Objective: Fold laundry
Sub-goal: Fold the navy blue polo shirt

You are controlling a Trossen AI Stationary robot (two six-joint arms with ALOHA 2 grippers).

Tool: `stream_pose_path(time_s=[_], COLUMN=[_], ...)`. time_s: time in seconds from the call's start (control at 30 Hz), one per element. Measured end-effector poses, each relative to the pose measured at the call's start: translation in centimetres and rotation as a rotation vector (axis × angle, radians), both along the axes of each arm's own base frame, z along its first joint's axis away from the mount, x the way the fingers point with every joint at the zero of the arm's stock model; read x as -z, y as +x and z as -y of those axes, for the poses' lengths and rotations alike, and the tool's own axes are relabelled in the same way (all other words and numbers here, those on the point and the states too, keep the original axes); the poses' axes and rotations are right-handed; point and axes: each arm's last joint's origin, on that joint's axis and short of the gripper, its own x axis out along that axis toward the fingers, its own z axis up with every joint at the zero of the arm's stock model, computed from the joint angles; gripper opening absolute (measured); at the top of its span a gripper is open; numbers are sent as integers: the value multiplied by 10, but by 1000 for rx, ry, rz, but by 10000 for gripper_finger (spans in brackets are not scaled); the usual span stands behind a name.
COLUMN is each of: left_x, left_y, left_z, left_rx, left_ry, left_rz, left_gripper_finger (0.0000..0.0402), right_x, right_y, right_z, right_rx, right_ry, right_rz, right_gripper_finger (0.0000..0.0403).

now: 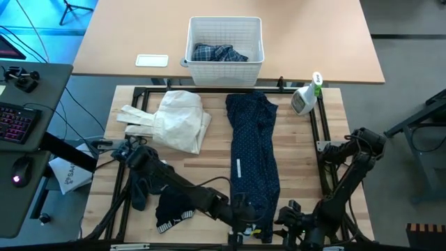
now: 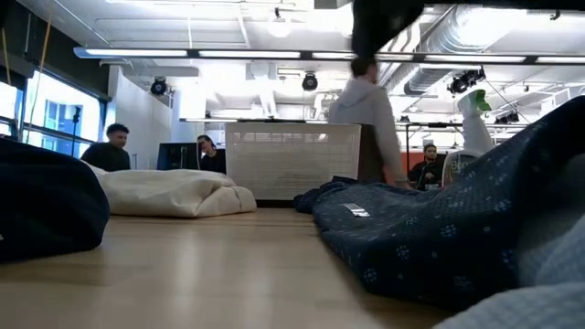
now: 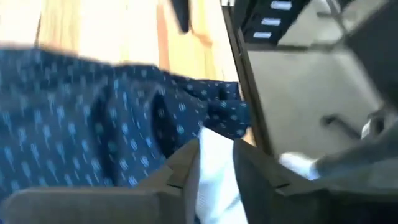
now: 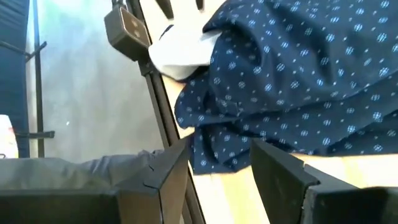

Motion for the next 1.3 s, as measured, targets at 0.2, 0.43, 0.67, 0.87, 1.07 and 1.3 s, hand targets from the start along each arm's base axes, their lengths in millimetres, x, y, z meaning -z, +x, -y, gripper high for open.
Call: stream_pose_path(time_s=[0.2,0.43,0.67,0.87,1.07,1.3], left_x=[12,15,20,51,50,10], left_y=[4,4,3,6,9,14], left_z=[2,2,8,7,3,-11], left_rx=[205,252,265,265,138,24], left_ry=[327,345,413,391,378,133], left_rz=[110,100,123,40,51,90], left_gripper_finger=[134,118,94,90,34,2], right_x=[0,0,0,0,0,0], right_y=[0,1,0,0,0,0], right_z=[1,1,1,1,1,1], right_rx=[8,20,20,25,29,27], right_ry=[-4,5,0,2,4,3], right_rz=[6,3,0,-1,-3,-5], right_gripper_finger=[169,169,169,169,169,169])
